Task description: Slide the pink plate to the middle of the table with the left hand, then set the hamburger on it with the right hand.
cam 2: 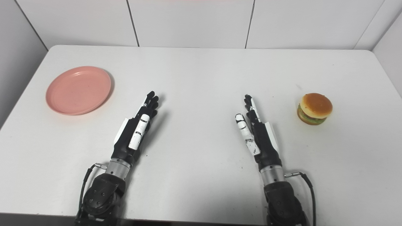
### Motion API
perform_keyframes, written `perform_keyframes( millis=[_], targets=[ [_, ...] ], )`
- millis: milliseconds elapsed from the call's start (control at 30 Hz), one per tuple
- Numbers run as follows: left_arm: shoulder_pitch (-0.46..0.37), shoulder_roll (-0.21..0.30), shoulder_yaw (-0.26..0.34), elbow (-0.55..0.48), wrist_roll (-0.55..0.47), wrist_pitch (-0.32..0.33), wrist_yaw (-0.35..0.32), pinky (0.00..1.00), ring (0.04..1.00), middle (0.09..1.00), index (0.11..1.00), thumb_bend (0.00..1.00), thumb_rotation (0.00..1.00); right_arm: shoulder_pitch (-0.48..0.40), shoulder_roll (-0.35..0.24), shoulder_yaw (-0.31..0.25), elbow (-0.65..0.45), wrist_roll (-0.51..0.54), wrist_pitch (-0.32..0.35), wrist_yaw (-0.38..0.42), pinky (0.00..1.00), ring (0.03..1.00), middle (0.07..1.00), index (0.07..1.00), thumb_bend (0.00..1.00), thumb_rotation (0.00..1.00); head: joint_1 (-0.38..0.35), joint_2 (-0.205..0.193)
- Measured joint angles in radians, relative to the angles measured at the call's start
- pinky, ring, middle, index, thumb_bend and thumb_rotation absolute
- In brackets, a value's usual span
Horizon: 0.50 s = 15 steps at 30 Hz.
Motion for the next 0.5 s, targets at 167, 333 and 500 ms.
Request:
perform_keyframes(
  millis=[167, 333, 500],
  targets=[
    [0.000, 0.000, 0.000, 0.001, 0.000, -0.001, 0.000, 1.00, 1.000, 1.000, 1.000, 0.45, 1.00, -0.001, -0.001, 0.000, 0.001, 0.000, 0.000, 0.000, 0.97, 1.000, 1.000, 1.000, 0.44, 1.00, 0.002, -0.002],
    [0.000, 0.000, 0.000, 0.001, 0.000, -0.001, 0.000, 1.00, 1.000, 1.000, 1.000, 0.44, 1.00, -0.001, -0.001, 0.000, 0.002, 0.000, 0.000, 0.000, 0.97, 1.000, 1.000, 1.000, 0.44, 1.00, 0.002, -0.002],
    [0.000, 0.000, 0.000, 0.001, 0.000, -0.001, 0.000, 1.00, 1.000, 1.000, 1.000, 0.45, 1.00, -0.001, -0.001, 0.000, 0.002, 0.000, 0.000, 0.000, 0.97, 1.000, 1.000, 1.000, 0.43, 1.00, 0.003, -0.002]
  ],
)
